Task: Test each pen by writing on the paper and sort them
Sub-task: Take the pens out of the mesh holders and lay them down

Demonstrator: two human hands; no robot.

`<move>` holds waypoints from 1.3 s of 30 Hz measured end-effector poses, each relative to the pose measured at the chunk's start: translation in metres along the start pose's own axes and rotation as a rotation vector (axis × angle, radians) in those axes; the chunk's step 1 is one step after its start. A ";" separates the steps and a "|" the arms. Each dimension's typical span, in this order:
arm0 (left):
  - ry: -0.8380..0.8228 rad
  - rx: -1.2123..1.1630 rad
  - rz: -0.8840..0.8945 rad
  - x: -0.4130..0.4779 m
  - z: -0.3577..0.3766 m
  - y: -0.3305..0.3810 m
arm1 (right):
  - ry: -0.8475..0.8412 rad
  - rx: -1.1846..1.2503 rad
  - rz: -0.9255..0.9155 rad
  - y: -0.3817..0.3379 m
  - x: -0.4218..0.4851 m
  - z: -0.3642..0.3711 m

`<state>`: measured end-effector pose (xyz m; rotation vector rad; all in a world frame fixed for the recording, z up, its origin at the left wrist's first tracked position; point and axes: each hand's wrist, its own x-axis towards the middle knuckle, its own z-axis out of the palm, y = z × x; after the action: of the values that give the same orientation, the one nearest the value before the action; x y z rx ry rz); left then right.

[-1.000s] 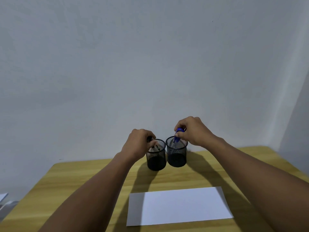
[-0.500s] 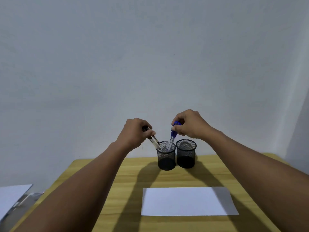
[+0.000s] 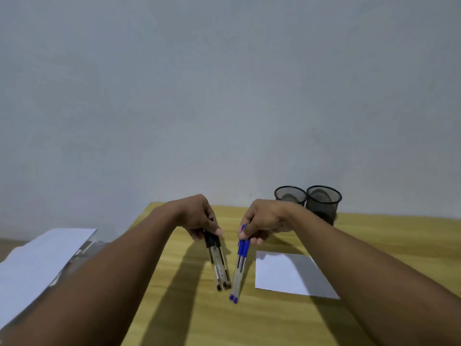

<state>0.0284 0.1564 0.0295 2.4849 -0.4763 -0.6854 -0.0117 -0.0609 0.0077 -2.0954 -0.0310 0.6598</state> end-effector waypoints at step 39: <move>0.409 -0.113 0.173 0.033 0.061 -0.077 | 0.385 -0.199 0.031 0.037 0.051 0.045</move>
<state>0.0359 0.1795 -0.0711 2.3566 -0.4722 -0.1237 0.0028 -0.0345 -0.0634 -2.3876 0.1578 0.2701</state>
